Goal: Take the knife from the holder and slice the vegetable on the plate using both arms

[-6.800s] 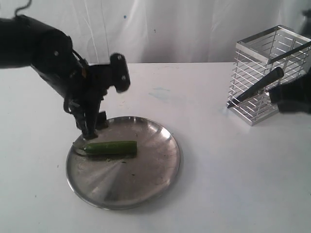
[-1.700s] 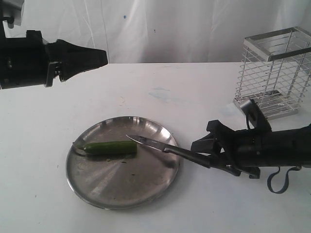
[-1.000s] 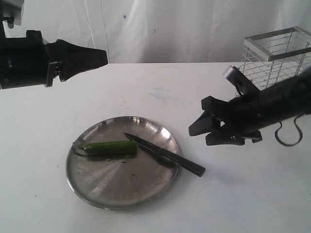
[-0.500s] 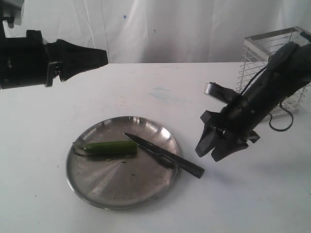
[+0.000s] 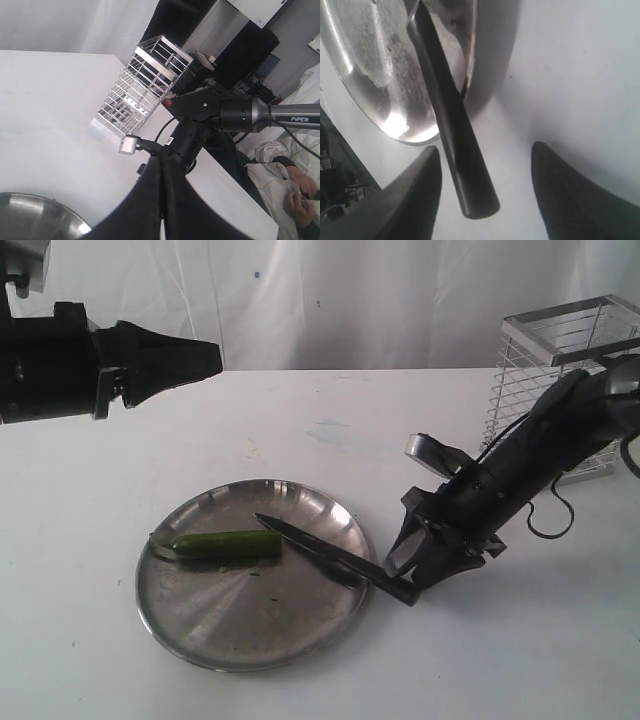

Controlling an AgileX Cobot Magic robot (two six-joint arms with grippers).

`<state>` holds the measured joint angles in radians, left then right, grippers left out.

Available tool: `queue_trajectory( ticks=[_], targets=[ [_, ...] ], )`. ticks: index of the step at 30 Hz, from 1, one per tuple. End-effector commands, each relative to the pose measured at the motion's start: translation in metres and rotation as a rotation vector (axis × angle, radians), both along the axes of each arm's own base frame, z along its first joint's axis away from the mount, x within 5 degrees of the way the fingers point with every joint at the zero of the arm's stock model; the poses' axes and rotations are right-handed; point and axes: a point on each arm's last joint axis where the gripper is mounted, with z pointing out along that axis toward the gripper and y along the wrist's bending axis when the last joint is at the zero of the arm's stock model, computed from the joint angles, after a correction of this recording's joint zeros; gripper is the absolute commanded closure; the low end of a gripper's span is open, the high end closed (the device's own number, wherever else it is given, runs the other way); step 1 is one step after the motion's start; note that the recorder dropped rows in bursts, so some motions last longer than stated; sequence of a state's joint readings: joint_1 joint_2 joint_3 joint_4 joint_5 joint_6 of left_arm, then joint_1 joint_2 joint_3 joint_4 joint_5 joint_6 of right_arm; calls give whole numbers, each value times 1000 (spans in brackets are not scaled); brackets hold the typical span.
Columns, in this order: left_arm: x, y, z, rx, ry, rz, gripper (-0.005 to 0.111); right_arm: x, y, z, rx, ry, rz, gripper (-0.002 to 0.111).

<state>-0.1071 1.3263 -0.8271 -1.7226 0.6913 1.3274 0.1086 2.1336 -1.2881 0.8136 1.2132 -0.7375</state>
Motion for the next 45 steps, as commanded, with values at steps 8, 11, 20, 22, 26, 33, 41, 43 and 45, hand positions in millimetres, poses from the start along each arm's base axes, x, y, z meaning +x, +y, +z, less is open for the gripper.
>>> queue_trajectory(
  ticks=[8,11,20,22,26,33,41,43,45],
  targets=[
    [-3,0,6,-23,-26,-11,107,3,4,-5,54,-3,-3,57],
    [-3,0,6,-23,-26,-11,107,2,8,-11,53,13,7,57],
    [-3,0,6,-23,-26,-11,107,-6,30,-19,57,19,88,57],
    [-3,0,6,-23,-26,-11,107,-8,35,-19,56,20,101,57],
    [-3,0,6,-23,-26,-11,107,-12,41,-21,48,24,130,59],
    [-3,0,6,-23,-26,-11,107,-14,43,-26,30,32,157,88],
    [-3,0,6,-23,-26,-11,107,-14,43,-21,31,20,158,108],
    [-3,0,6,-23,-26,-11,107,-13,43,-13,34,-2,158,108],
    [-2,1,5,-17,-24,2,107,-13,43,-2,39,-34,159,108]
  ],
)
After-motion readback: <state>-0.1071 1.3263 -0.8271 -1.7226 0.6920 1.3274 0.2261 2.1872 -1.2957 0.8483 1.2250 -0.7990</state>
